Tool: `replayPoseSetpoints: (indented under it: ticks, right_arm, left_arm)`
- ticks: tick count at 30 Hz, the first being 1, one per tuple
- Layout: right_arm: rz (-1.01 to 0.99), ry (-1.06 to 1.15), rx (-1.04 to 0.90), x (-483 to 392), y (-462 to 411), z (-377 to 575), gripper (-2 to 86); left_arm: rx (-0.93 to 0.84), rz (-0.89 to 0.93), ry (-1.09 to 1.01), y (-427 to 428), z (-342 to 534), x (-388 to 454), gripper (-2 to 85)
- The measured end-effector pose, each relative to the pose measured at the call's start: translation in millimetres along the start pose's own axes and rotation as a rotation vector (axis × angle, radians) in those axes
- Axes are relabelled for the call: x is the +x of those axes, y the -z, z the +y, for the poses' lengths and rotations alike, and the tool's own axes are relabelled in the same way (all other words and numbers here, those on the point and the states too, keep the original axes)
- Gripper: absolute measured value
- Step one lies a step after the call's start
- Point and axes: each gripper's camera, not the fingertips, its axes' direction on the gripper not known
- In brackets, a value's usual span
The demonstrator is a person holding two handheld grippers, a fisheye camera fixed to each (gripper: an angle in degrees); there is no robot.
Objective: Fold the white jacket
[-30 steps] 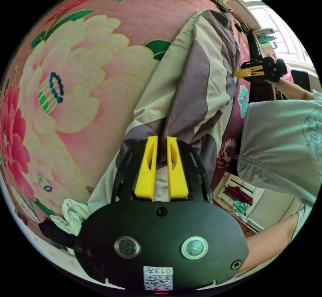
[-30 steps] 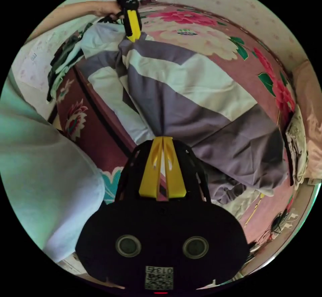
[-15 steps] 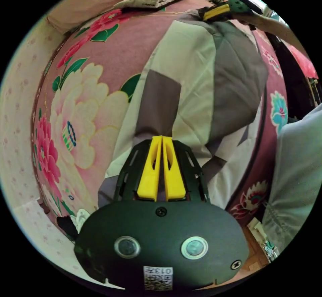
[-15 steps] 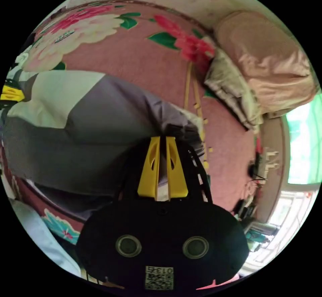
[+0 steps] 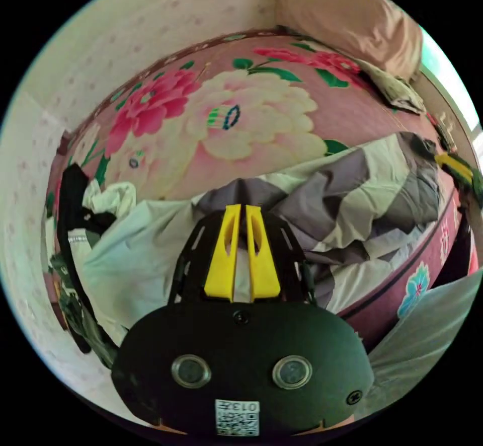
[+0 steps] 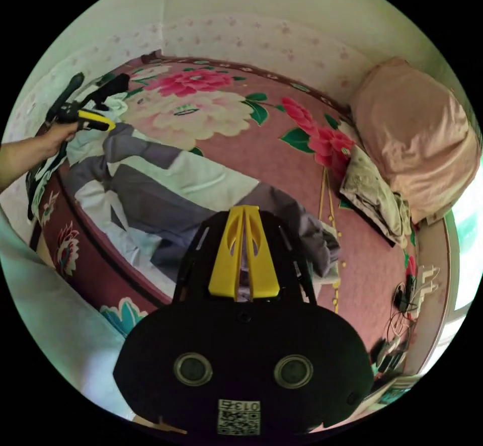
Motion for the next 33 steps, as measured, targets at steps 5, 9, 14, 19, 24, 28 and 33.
replayPoseSetpoints:
  ticks: [5, 9, 14, 19, 24, 28, 33]
  right_arm:
    - [-0.086, 0.124, -0.193, -38.4, -39.9, 6.4, -0.1]
    - [-0.120, 0.086, -0.205, -36.4, -56.2, 24.3, -0.1]
    - [-0.132, 0.056, -0.217, -32.9, -51.8, 27.8, 0.0]
    - [-0.097, 0.070, -0.226, -40.5, -50.5, 32.4, 0.2]
    - [-0.051, 0.103, -0.252, -48.8, -42.3, 33.6, 0.2]
    - [-0.001, 0.151, -0.198, -61.1, -36.0, 44.5, 0.2]
    - [0.059, 0.171, -0.217, -70.8, -35.5, 58.9, 0.0]
  left_arm:
    - [-0.075, 0.273, 0.297, -31.4, 4.3, -72.7, 8.8]
    - [-0.156, 0.341, 0.318, -39.9, 1.4, -99.8, 7.2]
    - [-0.146, 0.297, 0.306, -8.9, 25.8, -120.6, 9.4]
    - [-0.138, 0.486, 0.361, -20.9, 30.3, -136.3, 9.8]
    - [-0.097, 0.530, 0.378, -13.0, 20.5, -159.1, 1.1]
    - [-0.024, 0.569, 0.399, -9.6, 25.1, -191.1, 0.2]
    - [-0.026, 0.809, 0.406, -16.2, 68.6, -200.7, 0.0]
